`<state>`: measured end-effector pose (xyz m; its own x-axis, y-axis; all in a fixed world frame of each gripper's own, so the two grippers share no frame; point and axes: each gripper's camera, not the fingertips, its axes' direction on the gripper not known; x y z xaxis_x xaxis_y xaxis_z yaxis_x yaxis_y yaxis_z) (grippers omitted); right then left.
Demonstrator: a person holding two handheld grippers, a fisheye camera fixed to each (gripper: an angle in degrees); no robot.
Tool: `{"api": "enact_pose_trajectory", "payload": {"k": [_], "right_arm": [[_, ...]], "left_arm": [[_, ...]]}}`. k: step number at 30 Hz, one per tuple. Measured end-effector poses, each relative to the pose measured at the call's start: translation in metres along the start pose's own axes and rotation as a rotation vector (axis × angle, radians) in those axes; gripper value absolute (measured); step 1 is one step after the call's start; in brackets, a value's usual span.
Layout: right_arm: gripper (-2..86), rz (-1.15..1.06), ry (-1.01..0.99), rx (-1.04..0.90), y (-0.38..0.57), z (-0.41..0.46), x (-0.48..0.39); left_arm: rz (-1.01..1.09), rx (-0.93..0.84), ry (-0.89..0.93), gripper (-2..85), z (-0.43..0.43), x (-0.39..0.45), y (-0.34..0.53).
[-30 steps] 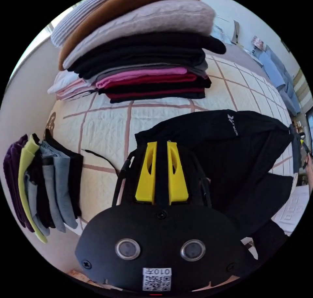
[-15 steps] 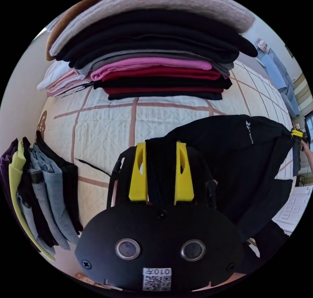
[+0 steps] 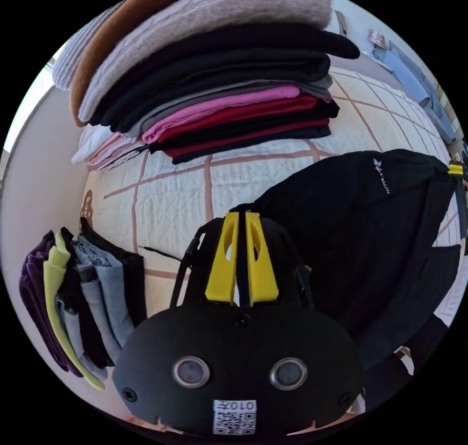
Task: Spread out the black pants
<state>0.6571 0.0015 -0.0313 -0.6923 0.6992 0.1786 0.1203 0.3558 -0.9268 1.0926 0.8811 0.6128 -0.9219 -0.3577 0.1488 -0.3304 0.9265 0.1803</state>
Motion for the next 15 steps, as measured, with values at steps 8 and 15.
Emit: {"api": "enact_pose_trajectory", "payload": {"k": [8,15], "right_arm": [[3.1,0.065,-0.113,0.061,-0.037,-0.030,0.055],[3.3,0.144,-0.271,-0.132,-0.116,-0.013,0.098]], "left_arm": [[-0.277,0.137,0.102,-0.1,-0.019,-0.079,0.013],[-0.257,-0.009,0.023,0.0,0.034,-0.095,0.002]]}}
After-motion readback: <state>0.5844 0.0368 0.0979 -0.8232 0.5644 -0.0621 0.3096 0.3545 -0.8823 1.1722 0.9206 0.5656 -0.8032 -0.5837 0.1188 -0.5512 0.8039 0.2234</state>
